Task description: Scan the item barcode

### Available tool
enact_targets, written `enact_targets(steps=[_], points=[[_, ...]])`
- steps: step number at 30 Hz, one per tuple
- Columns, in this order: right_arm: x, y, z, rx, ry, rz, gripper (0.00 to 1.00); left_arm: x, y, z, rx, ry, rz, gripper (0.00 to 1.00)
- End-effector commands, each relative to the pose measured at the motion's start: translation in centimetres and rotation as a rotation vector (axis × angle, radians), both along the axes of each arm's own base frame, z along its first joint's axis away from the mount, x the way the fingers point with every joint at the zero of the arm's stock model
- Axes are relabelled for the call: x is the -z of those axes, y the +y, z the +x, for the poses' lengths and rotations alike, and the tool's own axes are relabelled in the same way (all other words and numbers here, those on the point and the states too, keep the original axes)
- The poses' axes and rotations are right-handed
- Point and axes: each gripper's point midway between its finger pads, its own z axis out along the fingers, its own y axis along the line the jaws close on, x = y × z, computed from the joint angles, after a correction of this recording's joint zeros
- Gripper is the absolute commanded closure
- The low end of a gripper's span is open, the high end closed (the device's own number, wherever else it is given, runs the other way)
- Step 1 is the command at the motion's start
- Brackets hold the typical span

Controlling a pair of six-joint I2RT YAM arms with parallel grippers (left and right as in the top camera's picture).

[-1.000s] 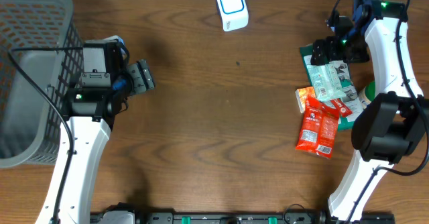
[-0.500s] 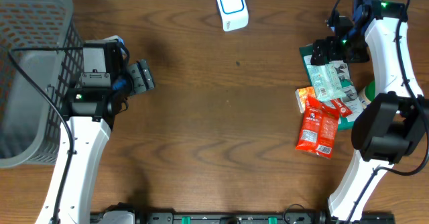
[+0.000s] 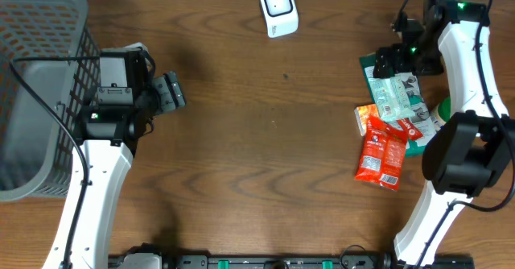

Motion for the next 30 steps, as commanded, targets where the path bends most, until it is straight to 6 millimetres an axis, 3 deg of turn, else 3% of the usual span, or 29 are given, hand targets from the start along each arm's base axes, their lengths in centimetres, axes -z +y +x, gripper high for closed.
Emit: enact_targets(steps=[1, 7, 8, 9, 15, 19, 25, 28, 30], points=[[-6.7, 0.6, -0.5, -0.015, -0.161, -0.008, 0.01, -0.1, 0.4, 0.1, -0.008, -0.002, 0.013, 0.16], [-16.7, 1.3, -3.6, -0.025, -0.406, -0.035, 0.01, -0.1, 0.4, 0.1, -0.008, -0.002, 0.013, 0.15], [-20.1, 1.5, -5.3, -0.025, -0.494, -0.045, 0.01, -0.1, 0.4, 0.1, -0.008, -0.002, 0.013, 0.15], [-21.7, 1.6, -6.3, -0.025, -0.538, -0.05, 0.01, -0.1, 0.4, 0.1, -0.008, -0.002, 0.013, 0.16], [-29.7, 2.8, -12.7, -0.043, -0.78, -0.07, 0.01, -0.1, 0.4, 0.1, -0.008, -0.002, 0.013, 0.16], [-32.9, 4.4, -16.6, -0.086, -0.897, -0.061, 0.01, -0.1, 0.4, 0.1, -0.008, -0.002, 0.013, 0.16], [-35.9, 7.2, -22.1, -0.189, -1.026, -0.013, 0.01, -0.1, 0.4, 0.1, -0.008, -0.002, 0.013, 0.16], [-36.5, 7.3, -24.8, -0.204, -1.07, -0.004, 0.01, -0.1, 0.4, 0.1, -0.008, -0.002, 0.013, 0.15], [-36.5, 6.0, -26.9, -0.184, -1.118, -0.081, 0.01, -0.1, 0.4, 0.1, -0.008, -0.002, 0.013, 0.15]])
